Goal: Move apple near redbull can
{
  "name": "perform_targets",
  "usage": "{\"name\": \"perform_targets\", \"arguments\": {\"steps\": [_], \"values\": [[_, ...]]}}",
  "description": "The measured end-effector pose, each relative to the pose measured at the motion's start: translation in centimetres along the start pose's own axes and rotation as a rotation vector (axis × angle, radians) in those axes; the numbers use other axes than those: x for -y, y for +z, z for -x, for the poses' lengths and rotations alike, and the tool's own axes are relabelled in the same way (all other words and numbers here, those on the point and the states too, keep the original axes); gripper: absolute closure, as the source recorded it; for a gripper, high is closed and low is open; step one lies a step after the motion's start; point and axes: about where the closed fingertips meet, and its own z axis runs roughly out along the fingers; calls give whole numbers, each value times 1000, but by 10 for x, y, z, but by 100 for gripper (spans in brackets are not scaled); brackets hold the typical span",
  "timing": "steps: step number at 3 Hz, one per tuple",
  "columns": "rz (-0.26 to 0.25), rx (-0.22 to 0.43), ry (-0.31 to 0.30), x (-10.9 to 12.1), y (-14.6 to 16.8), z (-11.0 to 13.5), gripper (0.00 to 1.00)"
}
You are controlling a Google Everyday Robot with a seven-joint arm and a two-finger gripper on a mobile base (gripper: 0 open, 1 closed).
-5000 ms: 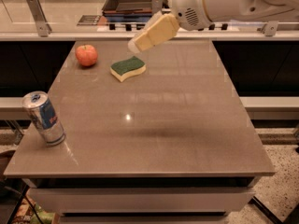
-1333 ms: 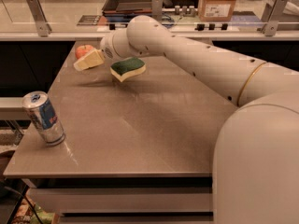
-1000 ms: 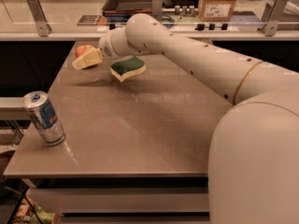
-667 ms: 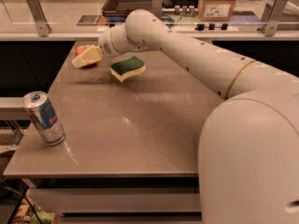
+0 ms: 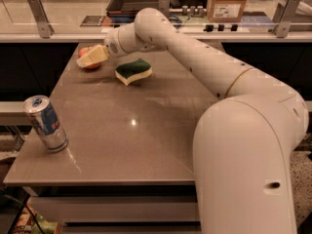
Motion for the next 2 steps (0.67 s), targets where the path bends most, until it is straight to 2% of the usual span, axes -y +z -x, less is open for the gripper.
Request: {"name": "perform_targets", "arguments": {"steps": [2], "values": [[50,29,22,1,21,-8,0]]}}
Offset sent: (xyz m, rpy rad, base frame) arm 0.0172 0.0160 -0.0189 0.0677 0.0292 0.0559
